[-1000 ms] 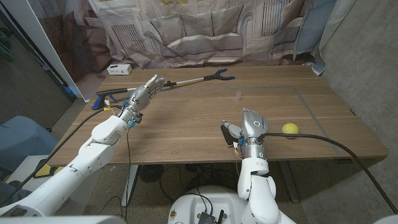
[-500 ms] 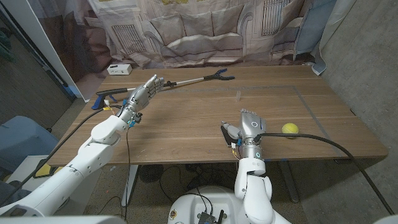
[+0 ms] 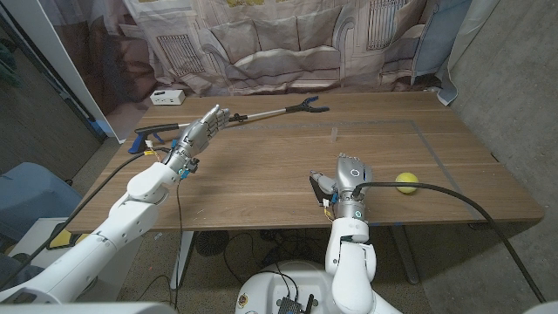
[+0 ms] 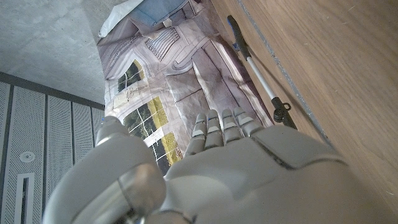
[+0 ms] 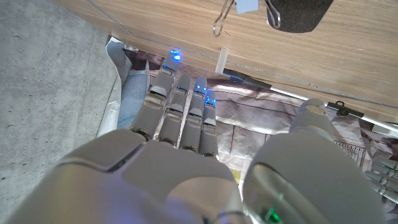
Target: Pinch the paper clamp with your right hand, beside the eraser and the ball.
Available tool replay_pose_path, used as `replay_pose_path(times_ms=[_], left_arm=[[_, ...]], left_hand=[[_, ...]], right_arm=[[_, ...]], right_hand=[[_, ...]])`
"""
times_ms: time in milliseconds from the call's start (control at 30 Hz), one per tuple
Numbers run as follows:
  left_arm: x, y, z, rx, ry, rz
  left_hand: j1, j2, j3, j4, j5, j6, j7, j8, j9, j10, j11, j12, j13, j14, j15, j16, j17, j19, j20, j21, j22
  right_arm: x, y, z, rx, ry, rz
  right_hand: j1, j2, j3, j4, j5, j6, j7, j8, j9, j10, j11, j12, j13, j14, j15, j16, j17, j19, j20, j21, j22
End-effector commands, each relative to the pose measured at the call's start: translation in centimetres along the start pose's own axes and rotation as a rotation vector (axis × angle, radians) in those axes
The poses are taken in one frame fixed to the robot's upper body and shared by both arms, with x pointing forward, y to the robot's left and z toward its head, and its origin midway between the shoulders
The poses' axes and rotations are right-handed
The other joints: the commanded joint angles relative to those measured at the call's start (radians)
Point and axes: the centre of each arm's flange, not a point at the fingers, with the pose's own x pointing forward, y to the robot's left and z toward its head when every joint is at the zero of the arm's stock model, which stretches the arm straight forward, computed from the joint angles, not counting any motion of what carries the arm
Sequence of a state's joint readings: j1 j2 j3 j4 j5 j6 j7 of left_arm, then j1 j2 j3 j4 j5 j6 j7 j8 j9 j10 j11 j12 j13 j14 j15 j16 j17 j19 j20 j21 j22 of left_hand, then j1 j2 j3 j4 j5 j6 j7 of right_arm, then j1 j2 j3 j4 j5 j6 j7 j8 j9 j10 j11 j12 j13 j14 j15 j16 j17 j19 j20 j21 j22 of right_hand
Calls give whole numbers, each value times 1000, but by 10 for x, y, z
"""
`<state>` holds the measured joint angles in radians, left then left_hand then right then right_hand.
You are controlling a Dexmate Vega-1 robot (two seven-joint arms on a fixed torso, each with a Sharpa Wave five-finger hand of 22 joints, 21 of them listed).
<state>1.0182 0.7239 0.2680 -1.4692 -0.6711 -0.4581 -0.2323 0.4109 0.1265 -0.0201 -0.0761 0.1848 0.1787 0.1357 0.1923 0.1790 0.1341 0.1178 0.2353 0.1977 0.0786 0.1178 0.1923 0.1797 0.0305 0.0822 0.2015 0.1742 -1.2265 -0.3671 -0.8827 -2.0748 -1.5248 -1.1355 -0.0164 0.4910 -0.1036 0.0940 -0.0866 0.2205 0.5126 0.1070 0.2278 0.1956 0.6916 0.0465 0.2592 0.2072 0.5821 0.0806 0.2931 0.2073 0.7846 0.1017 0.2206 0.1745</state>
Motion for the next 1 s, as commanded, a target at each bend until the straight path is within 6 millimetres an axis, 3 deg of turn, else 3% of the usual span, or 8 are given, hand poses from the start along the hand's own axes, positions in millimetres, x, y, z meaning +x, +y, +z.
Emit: replay_pose_path(times_ms=[33, 533, 1000], left_arm=[[-5, 4, -2, -5, -1, 10], [-8, 10, 1, -7, -16, 9], [-11, 17, 0, -5, -8, 14]], left_hand=[[9, -2, 2, -3, -2, 11, 11, -1, 2, 10, 3, -6, 2, 3, 0, -3, 1, -1, 6, -4, 4], [9, -2, 4, -4, -2, 11, 12, -2, 2, 11, 3, -7, 2, 3, 0, -3, 1, -1, 6, -4, 4], [8, -2, 5, -4, -2, 14, 12, -1, 2, 10, 5, -9, 2, 5, -2, -3, 1, -2, 6, -5, 4]], right_arm=[[2, 4, 5, -57, 16, 26], [4, 21, 12, -120, 36, 38], [10, 28, 13, -123, 40, 65]], right_hand=[[-4, 7, -1, -5, -3, -19, 3, -10, 3, -4, -6, 1, 9, -1, -14, -2, 1, -4, -1, -2, 4], [11, 18, 5, -11, 0, -58, 8, -30, 4, -51, -10, -5, 24, -7, -16, -18, 0, -28, 6, -16, 4], [100, 62, 47, -47, 2, -85, 3, -37, 5, -89, -18, -4, 40, -14, -16, -34, 1, -64, 20, -28, 2]])
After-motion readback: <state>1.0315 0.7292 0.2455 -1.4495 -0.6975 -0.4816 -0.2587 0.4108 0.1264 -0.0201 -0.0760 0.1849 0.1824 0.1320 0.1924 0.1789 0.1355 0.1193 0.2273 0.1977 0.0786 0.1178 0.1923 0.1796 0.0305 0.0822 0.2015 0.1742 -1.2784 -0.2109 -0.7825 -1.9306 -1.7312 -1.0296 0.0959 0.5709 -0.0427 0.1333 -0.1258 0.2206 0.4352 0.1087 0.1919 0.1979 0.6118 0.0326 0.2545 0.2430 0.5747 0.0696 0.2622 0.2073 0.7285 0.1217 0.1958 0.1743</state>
